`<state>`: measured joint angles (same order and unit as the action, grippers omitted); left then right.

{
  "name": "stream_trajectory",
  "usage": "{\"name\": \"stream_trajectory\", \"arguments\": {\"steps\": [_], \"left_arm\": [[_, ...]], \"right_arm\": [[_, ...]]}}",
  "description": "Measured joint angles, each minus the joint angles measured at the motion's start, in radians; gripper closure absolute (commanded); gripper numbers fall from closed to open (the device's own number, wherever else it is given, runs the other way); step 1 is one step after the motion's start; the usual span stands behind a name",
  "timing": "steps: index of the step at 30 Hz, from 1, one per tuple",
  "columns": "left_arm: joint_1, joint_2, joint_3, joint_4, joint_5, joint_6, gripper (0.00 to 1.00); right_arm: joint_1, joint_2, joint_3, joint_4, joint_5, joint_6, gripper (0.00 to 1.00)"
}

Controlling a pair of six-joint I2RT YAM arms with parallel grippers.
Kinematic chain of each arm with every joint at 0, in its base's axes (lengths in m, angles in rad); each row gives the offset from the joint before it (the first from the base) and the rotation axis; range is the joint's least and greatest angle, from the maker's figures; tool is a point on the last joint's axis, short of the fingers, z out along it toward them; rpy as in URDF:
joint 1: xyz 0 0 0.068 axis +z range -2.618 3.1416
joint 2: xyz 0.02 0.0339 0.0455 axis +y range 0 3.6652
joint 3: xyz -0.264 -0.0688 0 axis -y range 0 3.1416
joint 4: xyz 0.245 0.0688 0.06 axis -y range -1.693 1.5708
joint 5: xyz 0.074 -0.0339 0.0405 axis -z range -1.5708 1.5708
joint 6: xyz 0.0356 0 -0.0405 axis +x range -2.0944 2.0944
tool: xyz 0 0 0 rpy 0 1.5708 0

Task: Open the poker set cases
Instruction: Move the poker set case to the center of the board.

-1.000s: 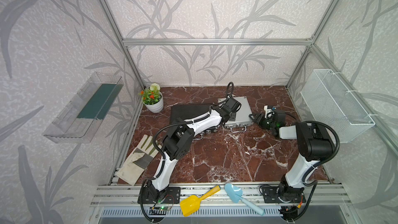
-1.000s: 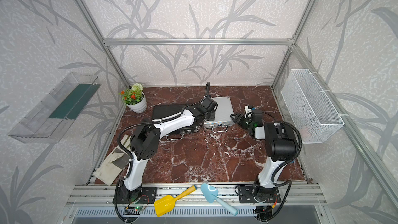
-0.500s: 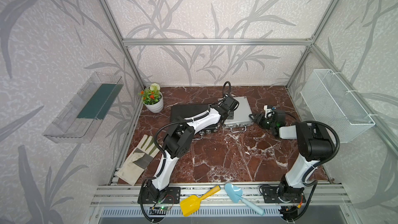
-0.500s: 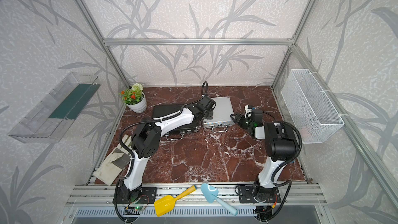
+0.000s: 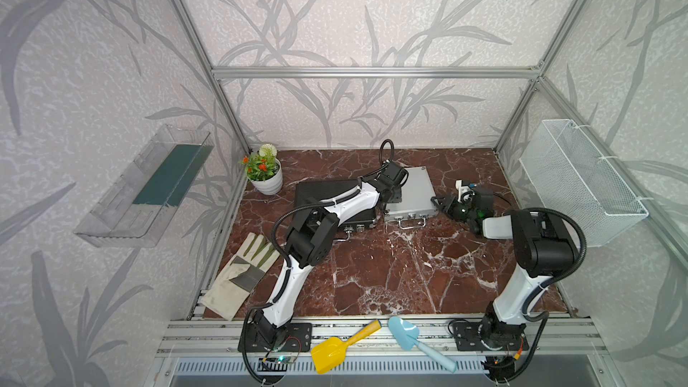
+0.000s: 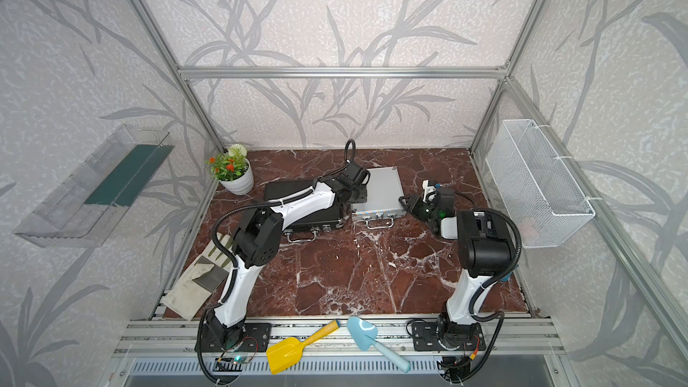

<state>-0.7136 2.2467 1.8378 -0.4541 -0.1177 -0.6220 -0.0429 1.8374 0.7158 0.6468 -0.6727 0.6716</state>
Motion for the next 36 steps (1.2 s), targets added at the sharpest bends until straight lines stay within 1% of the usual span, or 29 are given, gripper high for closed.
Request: {"name": "stream_trajectory", "arguments": {"steps": [4,12,16,19,23,30,36], "left_arm": [[0.001,0.013,0.022,-0.013,0.004,0.0,0.54],[0.0,0.014,0.021,-0.004,0.008,-0.01,0.55],[0.002,0.014,0.011,0.011,0.007,-0.031,0.68],[0.003,0.014,0.01,0.031,0.023,-0.033,0.71],[-0.008,0.021,0.011,0.058,0.053,-0.03,0.72],[-0.045,0.037,0.013,0.119,0.119,-0.044,0.73],[-0.063,0.032,-0.011,0.152,0.143,-0.048,0.73]], "right_arm": [[0.0,-0.021,-0.025,0.008,0.011,0.0,0.6],[-0.004,-0.056,-0.071,0.014,0.015,-0.008,0.61],[-0.006,-0.066,-0.082,0.016,0.02,-0.011,0.63],[-0.017,-0.093,-0.111,0.019,0.033,-0.009,0.63],[-0.043,-0.144,-0.157,0.013,0.045,-0.008,0.63],[-0.133,-0.244,-0.224,-0.063,0.046,-0.021,0.63],[-0.153,-0.347,-0.282,-0.138,0.076,-0.056,0.63]]}}
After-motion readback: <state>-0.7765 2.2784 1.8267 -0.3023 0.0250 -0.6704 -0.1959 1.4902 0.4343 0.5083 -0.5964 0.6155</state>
